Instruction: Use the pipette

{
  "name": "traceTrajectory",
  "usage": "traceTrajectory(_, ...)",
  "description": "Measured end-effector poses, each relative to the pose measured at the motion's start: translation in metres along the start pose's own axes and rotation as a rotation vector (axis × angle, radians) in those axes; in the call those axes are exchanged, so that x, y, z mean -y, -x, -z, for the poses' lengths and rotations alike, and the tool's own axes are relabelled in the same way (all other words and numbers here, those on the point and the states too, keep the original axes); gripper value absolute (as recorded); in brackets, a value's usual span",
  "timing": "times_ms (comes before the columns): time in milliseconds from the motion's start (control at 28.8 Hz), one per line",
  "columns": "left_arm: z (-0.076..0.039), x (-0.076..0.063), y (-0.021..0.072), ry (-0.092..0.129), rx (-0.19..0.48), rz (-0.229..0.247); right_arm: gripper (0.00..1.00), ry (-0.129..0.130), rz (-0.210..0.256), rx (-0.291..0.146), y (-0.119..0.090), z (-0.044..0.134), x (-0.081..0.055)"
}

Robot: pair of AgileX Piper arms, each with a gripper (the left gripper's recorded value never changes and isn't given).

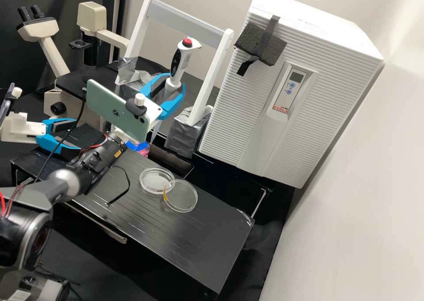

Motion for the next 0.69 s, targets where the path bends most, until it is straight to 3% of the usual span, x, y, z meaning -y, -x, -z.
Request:
traceTrajectory(208, -0.003, 0.001, -0.0008, -0.001, 0.011, 0.005, 0.0, -0.028, -0.091, 0.01, 0.013, -0.016, -0.035)
traceTrajectory(382, -0.005, 0.002, -0.0013, 0.002, 0.014, 0.005, 0.0, -0.036, -0.125, -0.006, 0.022, -0.02, -0.051)
traceTrajectory(556, -0.005, 0.002, -0.0013, 0.002, 0.014, 0.005, 0.0, -0.037, -0.102, -0.023, 0.028, -0.021, -0.054)
traceTrajectory(695, -0.004, 0.004, 0.0006, 0.005, 0.011, 0.013, 0.0, -0.043, -0.05, -0.013, 0.03, -0.022, -0.049)
